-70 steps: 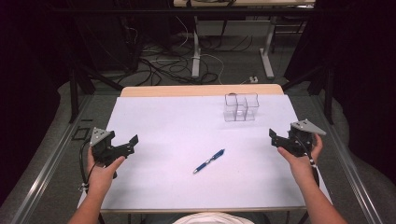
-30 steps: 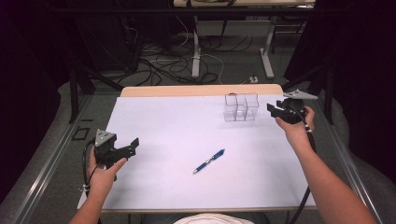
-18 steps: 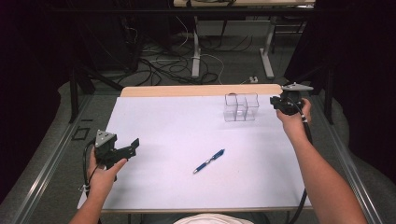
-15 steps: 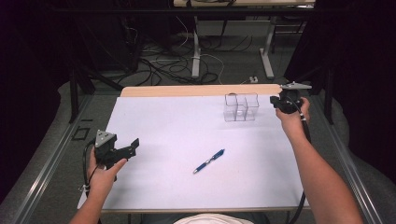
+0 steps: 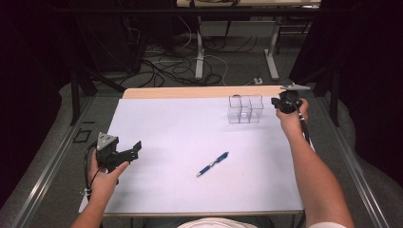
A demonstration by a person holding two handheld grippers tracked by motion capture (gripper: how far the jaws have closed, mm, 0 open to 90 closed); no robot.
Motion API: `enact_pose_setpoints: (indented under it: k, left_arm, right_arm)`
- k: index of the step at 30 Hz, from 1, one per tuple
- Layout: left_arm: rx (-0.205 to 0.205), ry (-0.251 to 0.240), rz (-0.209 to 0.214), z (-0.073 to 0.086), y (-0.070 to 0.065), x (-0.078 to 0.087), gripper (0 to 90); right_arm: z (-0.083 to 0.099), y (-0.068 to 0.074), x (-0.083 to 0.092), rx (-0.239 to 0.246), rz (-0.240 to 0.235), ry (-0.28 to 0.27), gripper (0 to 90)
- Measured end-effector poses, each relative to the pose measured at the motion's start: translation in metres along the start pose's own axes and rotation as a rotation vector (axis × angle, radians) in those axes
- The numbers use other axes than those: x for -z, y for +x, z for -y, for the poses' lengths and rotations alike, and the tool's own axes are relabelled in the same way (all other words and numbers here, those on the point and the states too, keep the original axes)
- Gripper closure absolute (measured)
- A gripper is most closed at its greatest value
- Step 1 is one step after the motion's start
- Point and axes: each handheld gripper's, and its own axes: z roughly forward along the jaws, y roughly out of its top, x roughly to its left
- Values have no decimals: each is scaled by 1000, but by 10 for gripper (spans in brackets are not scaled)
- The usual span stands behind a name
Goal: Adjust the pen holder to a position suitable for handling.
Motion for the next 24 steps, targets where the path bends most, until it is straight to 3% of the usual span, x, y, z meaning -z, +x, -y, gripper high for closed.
enact_pose_setpoints:
  k: [5,13,24]
  left_arm:
    - [-7,2,-2,0,0,1,84]
    - [1,-1,-4,0,1,1,84]
    - [1,2,-1,1,0,1,85]
  right_arm:
    - [2,0,-7,-20,9,2,900]
    - [5,4,-18,-4,11,7,900]
    - [9,12,-33,-5,-18,-8,900]
